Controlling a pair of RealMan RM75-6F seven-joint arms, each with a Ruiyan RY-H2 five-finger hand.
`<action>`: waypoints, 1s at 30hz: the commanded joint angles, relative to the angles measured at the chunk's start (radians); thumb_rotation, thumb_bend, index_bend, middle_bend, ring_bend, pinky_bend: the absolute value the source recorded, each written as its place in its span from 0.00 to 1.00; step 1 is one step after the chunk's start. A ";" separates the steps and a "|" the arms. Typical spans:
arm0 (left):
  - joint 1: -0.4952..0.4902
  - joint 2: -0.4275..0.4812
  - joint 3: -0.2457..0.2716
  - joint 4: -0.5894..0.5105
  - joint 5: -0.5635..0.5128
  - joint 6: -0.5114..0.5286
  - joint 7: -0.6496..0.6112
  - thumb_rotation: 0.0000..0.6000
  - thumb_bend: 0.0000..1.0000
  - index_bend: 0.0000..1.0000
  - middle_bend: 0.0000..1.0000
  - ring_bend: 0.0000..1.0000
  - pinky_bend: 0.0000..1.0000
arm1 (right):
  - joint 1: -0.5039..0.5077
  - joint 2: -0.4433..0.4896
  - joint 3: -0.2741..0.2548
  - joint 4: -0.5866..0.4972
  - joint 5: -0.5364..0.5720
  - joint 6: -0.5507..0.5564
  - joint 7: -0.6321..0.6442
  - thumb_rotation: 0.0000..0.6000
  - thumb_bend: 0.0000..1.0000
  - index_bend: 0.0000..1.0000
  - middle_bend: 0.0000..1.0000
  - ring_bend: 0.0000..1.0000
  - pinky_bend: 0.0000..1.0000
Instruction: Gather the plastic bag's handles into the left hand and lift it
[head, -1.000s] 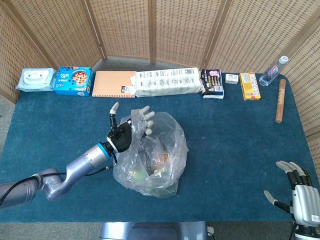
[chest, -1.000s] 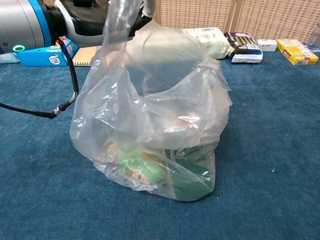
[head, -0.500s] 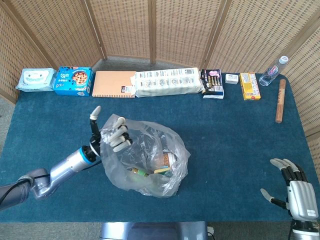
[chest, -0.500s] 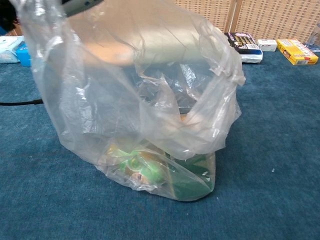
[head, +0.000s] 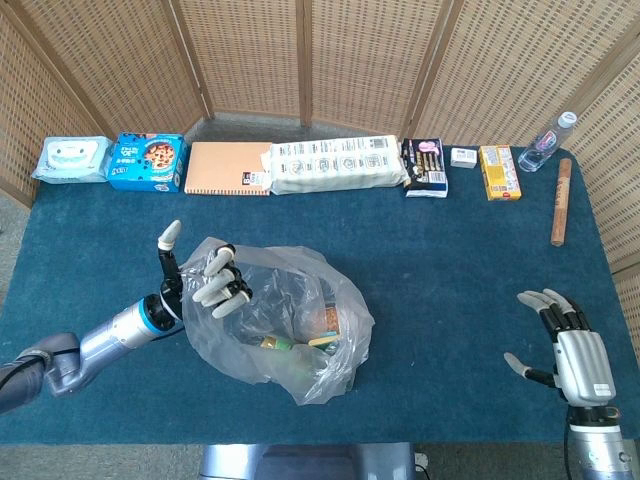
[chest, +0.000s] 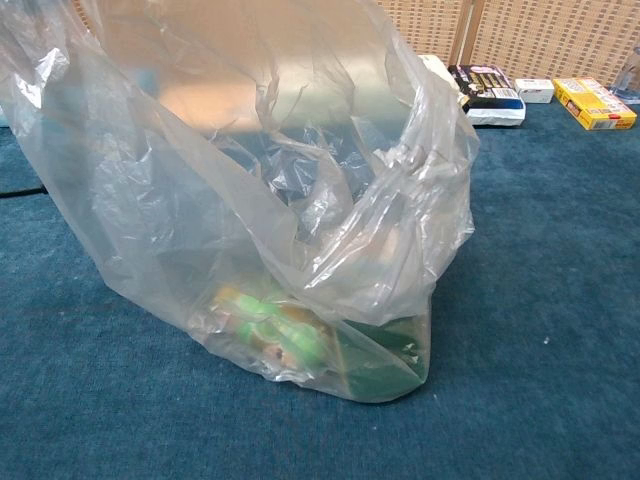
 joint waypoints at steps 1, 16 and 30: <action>-0.035 0.109 0.013 -0.139 -0.051 -0.136 0.199 0.00 0.22 0.60 0.80 0.87 0.74 | 0.020 -0.036 0.010 0.039 -0.013 0.005 0.024 1.00 0.13 0.21 0.21 0.13 0.12; -0.113 0.199 -0.079 -0.321 -0.267 -0.394 0.455 0.00 0.22 0.63 0.80 0.87 0.74 | 0.093 -0.142 -0.014 0.091 -0.097 -0.017 0.047 1.00 0.11 0.21 0.19 0.12 0.12; -0.162 0.187 -0.171 -0.355 -0.345 -0.504 0.519 0.00 0.22 0.64 0.80 0.87 0.73 | 0.167 -0.242 0.016 0.093 -0.106 -0.043 0.025 1.00 0.10 0.21 0.19 0.12 0.12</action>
